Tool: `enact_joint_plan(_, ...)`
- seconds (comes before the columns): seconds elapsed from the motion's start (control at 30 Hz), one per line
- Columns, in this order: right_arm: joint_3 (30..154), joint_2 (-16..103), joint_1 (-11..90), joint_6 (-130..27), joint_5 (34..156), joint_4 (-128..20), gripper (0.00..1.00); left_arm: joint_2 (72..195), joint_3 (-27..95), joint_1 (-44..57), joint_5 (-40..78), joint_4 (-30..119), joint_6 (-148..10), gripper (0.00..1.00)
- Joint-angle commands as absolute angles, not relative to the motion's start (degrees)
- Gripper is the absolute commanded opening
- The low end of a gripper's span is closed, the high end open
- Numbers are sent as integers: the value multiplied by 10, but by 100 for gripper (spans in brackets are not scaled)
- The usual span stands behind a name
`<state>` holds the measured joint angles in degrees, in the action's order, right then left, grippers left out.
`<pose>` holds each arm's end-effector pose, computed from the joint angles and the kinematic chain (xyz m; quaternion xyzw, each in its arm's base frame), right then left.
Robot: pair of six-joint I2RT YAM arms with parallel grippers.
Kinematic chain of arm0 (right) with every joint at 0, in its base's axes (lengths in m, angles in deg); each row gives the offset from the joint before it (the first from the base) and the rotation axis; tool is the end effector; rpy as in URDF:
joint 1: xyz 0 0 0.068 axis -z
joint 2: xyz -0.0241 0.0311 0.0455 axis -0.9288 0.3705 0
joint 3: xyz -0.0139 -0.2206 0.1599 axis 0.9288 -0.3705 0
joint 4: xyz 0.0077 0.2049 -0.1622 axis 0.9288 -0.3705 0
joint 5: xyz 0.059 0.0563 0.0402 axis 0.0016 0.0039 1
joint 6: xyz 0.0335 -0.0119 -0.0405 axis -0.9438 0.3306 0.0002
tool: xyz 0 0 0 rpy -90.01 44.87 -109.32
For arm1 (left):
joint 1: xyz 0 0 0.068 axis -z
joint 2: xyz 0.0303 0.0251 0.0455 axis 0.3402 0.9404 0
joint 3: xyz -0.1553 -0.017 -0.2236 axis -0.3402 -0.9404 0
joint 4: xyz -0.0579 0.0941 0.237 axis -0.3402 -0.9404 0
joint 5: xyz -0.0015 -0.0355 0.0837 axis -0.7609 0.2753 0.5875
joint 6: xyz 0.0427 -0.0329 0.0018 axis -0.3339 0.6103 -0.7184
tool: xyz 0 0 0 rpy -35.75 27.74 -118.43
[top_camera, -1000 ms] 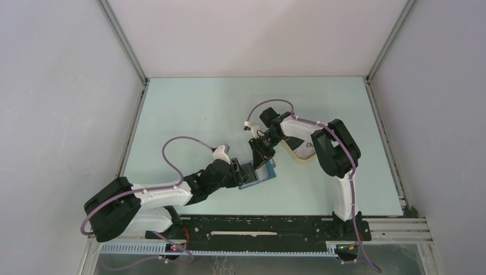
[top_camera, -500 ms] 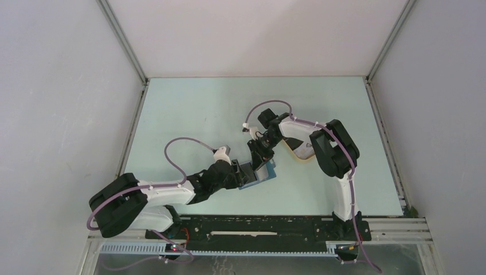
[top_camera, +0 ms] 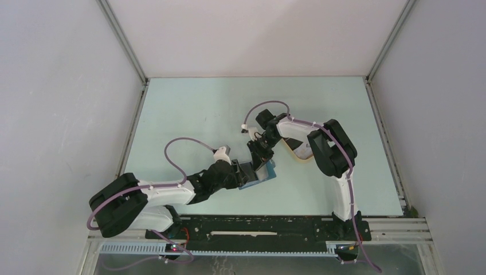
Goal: Put the credit cards into the card holder
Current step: Turn over the card slot in the card holder.
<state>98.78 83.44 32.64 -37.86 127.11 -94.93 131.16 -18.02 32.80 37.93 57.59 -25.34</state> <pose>0.3136 0.2524 0.1353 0.3687 -0.8623 -0.3471 0.0024 0.1422 -0.1759 0.1406 -0.0589 0.8924 -0.3067 0.3258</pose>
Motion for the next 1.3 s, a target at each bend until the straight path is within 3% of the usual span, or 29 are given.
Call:
enact_joint_plan(0.0, 1008, 851, 322, -381, 1236, -954, 26, 1298, -184, 324, 391, 584, -253, 53)
enact_joint_plan(1.27, 1011, 854, 320, -379, 1245, -960, 24, 1231, -192, 324, 412, 550, -250, 48)
